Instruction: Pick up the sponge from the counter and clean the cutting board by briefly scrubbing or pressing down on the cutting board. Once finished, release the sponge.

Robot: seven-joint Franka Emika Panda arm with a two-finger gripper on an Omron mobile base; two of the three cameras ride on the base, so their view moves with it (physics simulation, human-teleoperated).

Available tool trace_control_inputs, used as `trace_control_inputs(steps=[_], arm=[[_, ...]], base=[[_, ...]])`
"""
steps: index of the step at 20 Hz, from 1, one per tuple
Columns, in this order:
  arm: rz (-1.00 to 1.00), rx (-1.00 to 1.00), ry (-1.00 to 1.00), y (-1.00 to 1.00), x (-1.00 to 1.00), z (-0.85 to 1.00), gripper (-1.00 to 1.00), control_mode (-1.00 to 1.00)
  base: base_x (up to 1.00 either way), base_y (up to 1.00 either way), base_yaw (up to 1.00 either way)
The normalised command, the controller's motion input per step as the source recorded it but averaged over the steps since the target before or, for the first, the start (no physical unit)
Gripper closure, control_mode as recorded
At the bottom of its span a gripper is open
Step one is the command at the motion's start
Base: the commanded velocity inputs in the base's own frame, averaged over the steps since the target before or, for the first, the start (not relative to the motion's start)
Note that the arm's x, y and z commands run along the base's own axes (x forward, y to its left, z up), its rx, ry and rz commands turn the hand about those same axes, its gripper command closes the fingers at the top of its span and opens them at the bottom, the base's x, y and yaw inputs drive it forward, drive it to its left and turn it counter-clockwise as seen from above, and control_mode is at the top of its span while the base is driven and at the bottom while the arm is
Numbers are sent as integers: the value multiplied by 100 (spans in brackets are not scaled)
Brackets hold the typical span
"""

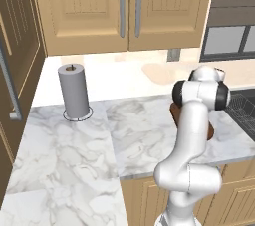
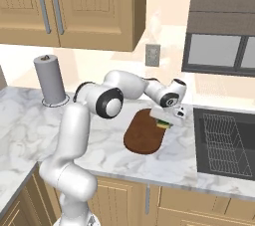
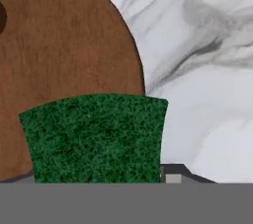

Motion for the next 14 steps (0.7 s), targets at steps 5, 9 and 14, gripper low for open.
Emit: trace_control_inputs(steps=[5, 9, 14], arm=[[4, 0, 4, 46, -54, -32, 100, -100], [12, 0, 19, 63, -30, -4, 100, -100], [20, -3, 26, 67, 4, 4, 100, -100]], base=[[0, 0, 0], [0, 0, 0], [0, 0, 0]])
